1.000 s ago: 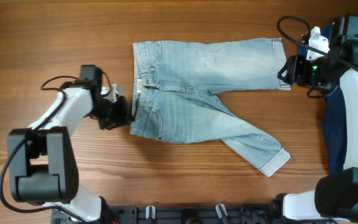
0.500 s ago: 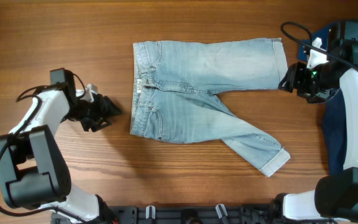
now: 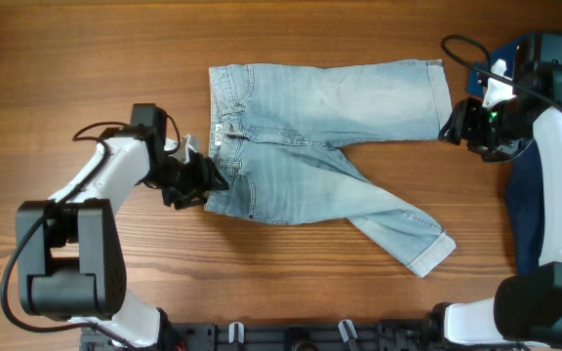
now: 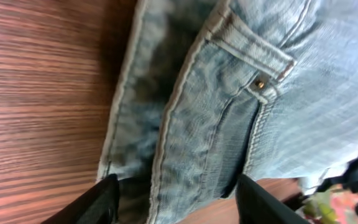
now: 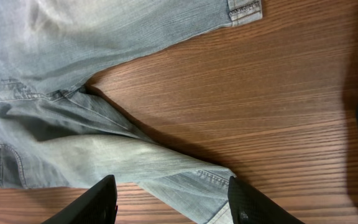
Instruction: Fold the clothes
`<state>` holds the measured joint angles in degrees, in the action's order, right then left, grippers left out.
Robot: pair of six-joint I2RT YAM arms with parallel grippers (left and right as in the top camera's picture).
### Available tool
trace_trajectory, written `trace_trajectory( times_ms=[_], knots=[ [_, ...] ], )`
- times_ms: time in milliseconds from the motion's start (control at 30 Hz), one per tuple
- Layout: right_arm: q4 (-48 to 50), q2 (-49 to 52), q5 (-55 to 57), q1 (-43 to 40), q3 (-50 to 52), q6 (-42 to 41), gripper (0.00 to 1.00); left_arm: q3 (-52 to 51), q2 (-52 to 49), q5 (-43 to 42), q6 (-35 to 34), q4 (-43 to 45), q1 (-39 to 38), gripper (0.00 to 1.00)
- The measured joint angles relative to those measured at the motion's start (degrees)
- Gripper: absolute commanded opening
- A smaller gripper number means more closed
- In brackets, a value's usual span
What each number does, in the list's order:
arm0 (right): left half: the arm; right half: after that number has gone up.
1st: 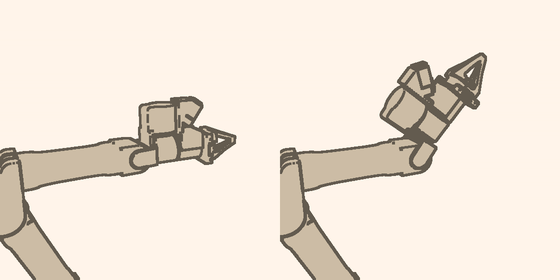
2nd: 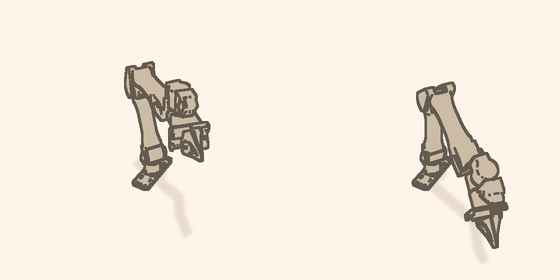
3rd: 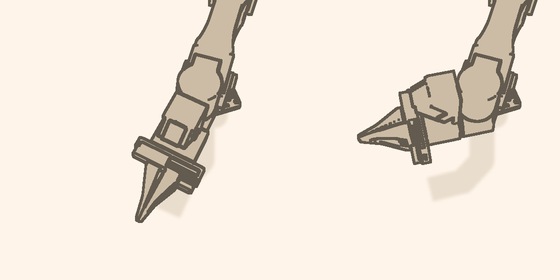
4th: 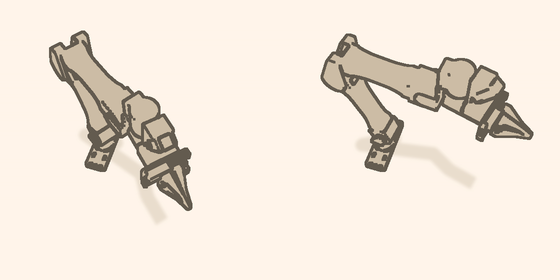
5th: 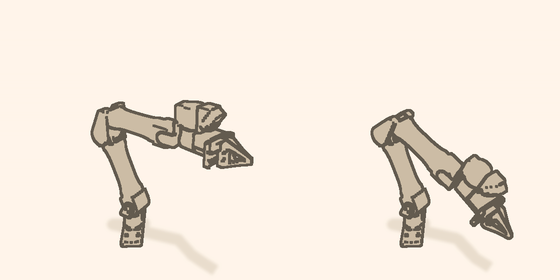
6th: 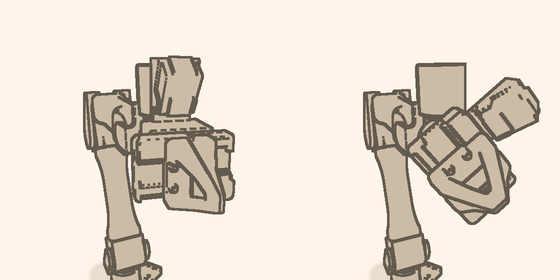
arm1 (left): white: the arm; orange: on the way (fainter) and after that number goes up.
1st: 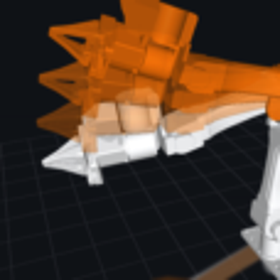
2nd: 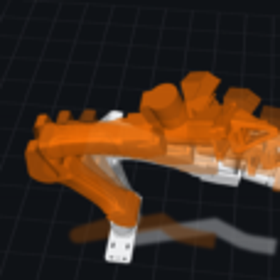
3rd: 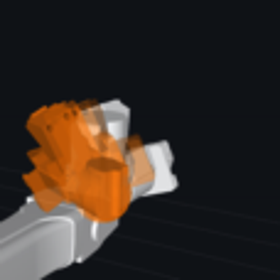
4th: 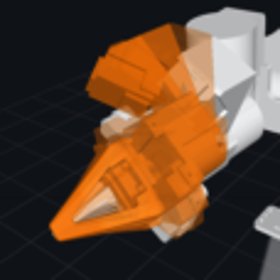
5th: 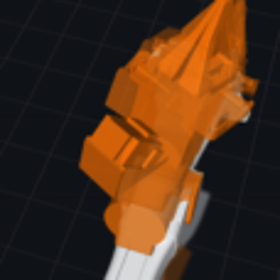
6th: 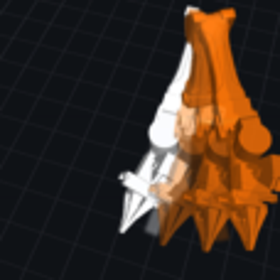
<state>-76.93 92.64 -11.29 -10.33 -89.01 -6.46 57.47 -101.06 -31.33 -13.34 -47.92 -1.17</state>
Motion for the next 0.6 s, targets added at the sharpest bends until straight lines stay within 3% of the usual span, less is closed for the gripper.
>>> trace_trajectory(
  times_ms=[400, 567, 600],
  knots=[
    [-0.1, 0.0, 0.0, 0.0, 0.0, 0.1, 0.59, 0.0, 0.0, 2.3, 0.6, 0.0, -2.1, 0.28],
    [-0.2, 0.0, 0.0, 0.0, 0.0, 0.1, 0.59, -0.6, 0.0, 2.8, 0.8, 0.4, -3.2, 0.04],
    [-0.2, 0.0, 0.0, 0.0, 0.0, 0.1, 0.58, -0.8, 0.0, 2.8, 0.8, 0.4, -3.3, 0.04]
  ],
)
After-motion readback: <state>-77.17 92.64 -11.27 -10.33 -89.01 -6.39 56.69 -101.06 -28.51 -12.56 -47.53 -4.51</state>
